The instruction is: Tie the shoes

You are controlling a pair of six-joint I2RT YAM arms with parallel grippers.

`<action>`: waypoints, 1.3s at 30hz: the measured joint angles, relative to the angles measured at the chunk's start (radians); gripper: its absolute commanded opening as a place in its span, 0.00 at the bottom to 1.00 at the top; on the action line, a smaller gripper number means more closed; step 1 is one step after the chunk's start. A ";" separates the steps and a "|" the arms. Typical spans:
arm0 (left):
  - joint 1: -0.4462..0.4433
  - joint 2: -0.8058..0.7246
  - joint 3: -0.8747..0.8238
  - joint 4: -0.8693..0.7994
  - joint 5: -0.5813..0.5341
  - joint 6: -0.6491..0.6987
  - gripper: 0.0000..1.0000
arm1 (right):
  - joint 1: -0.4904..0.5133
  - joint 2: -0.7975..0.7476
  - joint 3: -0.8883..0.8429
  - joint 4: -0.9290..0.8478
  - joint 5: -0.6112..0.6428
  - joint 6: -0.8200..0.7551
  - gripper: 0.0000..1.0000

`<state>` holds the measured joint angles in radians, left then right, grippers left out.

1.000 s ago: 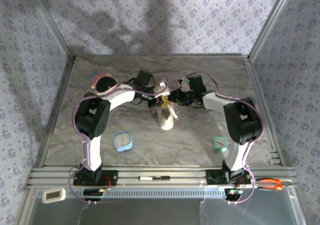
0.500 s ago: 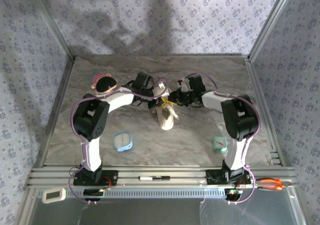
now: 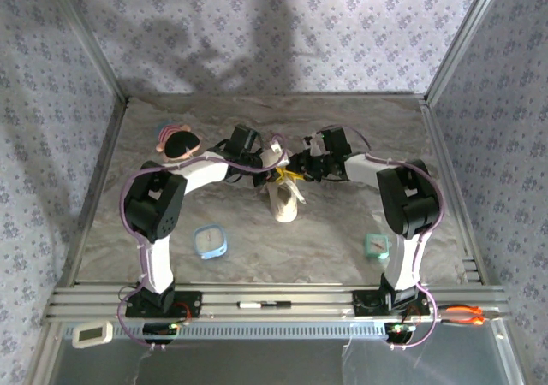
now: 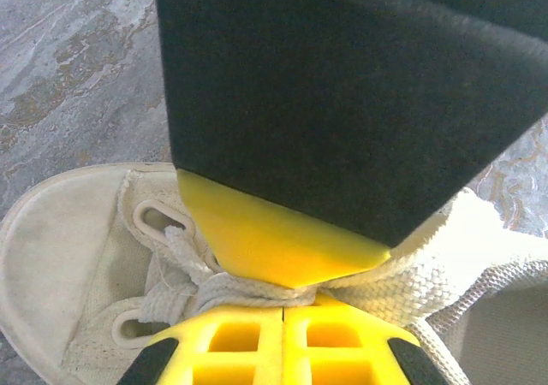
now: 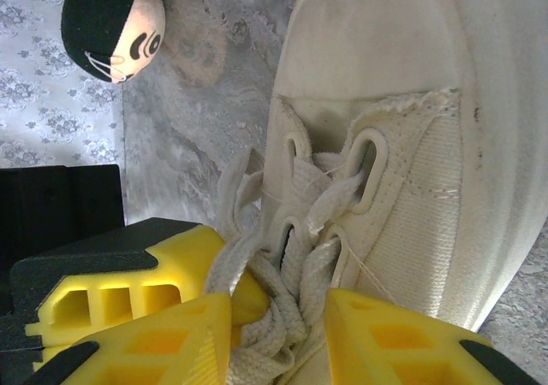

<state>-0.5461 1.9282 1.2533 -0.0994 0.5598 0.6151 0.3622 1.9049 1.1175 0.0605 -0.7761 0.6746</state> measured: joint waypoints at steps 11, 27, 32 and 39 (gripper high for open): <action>-0.006 -0.011 -0.031 0.052 -0.019 0.000 0.00 | 0.002 0.024 0.040 -0.059 -0.018 0.014 0.36; -0.024 -0.024 -0.067 0.106 -0.053 0.005 0.08 | 0.006 -0.021 0.020 -0.114 -0.010 -0.035 0.00; -0.026 -0.047 -0.089 0.134 -0.067 0.011 0.17 | 0.006 -0.058 0.004 -0.122 0.004 -0.056 0.00; -0.018 -0.091 -0.126 0.139 -0.083 0.012 0.21 | 0.006 -0.106 -0.023 -0.121 0.049 -0.070 0.00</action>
<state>-0.5636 1.8370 1.1275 0.0399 0.4770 0.6270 0.3687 1.7988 1.0943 -0.0605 -0.7273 0.6048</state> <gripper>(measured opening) 0.205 0.048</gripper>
